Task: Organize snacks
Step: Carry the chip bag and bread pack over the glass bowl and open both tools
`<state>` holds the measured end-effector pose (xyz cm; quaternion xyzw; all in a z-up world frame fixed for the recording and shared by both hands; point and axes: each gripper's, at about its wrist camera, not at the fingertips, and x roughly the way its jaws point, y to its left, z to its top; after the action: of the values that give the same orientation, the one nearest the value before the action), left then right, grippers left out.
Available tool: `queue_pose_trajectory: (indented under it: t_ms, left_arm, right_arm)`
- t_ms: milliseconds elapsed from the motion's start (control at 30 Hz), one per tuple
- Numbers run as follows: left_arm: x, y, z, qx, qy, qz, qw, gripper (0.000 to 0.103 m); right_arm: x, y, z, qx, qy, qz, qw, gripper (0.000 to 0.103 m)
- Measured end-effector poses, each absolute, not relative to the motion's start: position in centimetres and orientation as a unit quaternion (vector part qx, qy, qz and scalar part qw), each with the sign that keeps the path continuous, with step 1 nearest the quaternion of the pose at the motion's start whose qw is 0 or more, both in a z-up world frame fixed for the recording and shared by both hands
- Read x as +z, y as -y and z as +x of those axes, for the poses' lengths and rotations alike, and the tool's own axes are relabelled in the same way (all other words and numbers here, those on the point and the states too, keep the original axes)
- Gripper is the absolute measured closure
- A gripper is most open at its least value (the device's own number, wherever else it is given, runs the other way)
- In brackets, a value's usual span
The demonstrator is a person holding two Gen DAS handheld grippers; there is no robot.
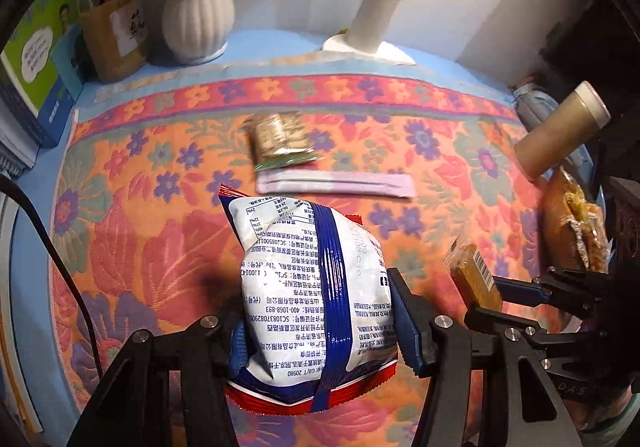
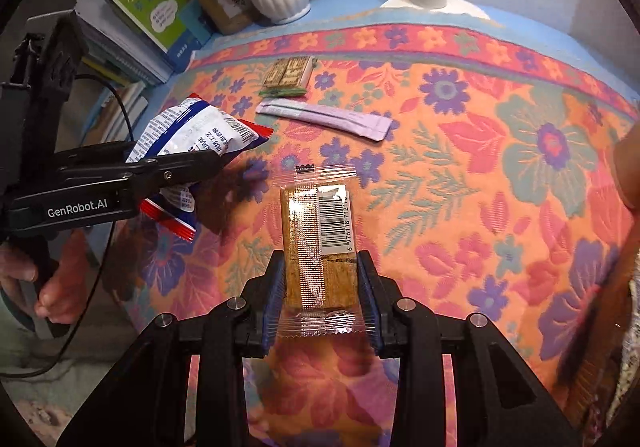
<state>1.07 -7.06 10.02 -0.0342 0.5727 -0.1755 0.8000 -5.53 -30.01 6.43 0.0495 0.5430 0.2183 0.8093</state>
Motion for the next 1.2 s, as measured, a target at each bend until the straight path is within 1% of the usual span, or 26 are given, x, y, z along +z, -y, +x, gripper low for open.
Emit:
queue_pose_trajectory:
  t_ms: [433,733,1033,1200]
  left_arm:
    - [16.3,16.7,0.2,-0.231,-0.528,-0.02,0.817,0.047]
    - [19.2,24.8,-0.4,-0.294,-0.503,-0.006,0.813,0.047]
    - [20.7,33.7,-1.2,-0.366,-0.484,0.018,0.794,0.047]
    - [20.4,37.5,-2.0,-0.392,-0.482,0.032,0.783,0.047]
  right_arm:
    - [11.7,38.1,-7.9,0.165,-0.499,0.068,0.848,0.07]
    - [15.1,47.9,-10.4,0.083,-0.462,0.108,0.876,0.07]
    - [17.0,58.7,-13.4,-0.037,-0.428,0.155,0.889,0.07]
    - [16.5,60.1,-13.6,-0.038,-0.431,0.171,0.885,0.07]
